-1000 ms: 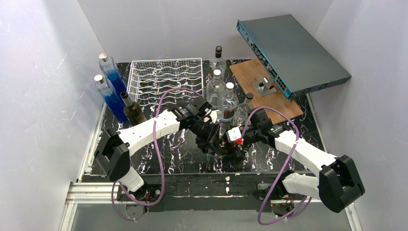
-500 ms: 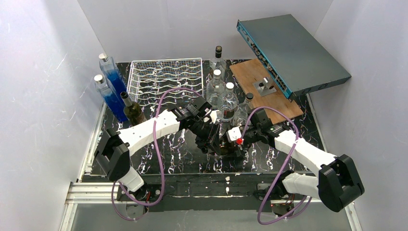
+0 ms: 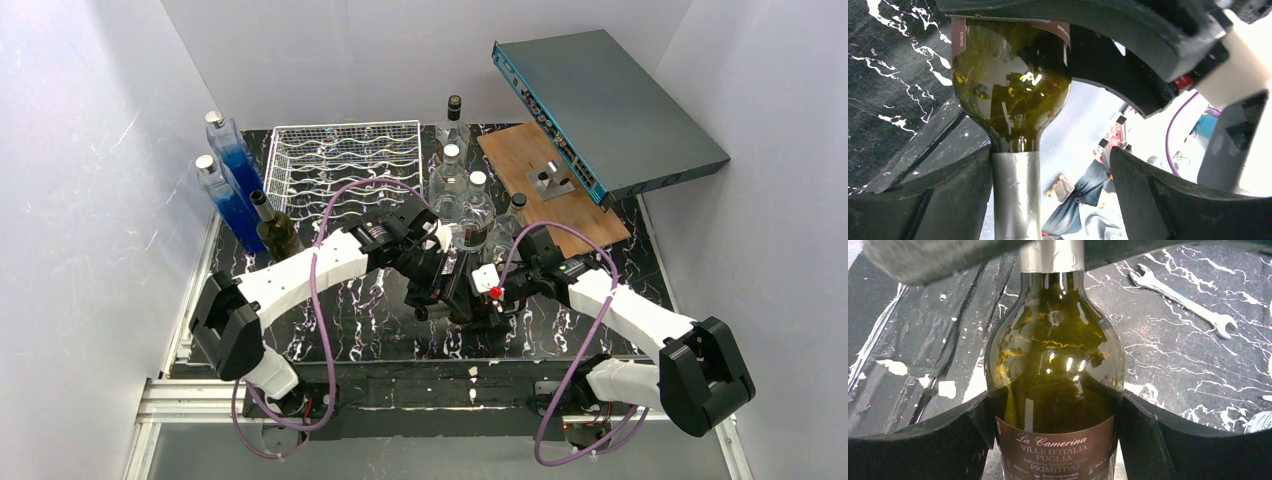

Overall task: Take the wine bottle off the wine rack
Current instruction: Place the wine bottle at the center of the board.

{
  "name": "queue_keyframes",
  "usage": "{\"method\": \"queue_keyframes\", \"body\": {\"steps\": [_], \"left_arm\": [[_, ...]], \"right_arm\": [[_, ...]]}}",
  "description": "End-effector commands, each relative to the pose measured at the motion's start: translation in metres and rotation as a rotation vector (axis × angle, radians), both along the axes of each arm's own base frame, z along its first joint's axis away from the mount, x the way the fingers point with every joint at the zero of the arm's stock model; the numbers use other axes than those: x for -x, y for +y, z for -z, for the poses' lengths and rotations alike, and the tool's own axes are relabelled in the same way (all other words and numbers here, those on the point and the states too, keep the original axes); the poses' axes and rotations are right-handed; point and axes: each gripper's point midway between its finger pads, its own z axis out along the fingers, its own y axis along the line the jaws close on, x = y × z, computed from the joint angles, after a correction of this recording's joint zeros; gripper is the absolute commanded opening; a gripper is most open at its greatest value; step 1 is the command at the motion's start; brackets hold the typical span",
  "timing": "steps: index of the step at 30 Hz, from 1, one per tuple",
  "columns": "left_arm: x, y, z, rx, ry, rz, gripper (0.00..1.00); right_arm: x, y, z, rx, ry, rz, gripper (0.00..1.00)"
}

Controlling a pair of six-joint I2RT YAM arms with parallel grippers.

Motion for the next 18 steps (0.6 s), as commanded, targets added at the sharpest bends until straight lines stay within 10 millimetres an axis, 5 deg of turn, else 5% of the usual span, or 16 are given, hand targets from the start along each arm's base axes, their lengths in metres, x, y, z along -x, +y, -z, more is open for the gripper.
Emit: {"method": "queue_keyframes", "body": {"steps": [1, 7, 18], "left_arm": [[0.005, 0.007, -0.022, 0.059, -0.055, 0.007, 0.83], [-0.003, 0.011, -0.035, 0.119, -0.175, -0.034, 0.98], [-0.035, 0.031, -0.083, 0.366, -0.615, -0.231, 0.98]], "right_arm": [[0.002, 0.006, -0.015, -0.037, 0.014, -0.021, 0.39], [0.002, 0.005, -0.019, -0.048, 0.022, -0.021, 0.38], [0.002, 0.006, -0.030, -0.078, 0.049, -0.017, 0.37]]}}
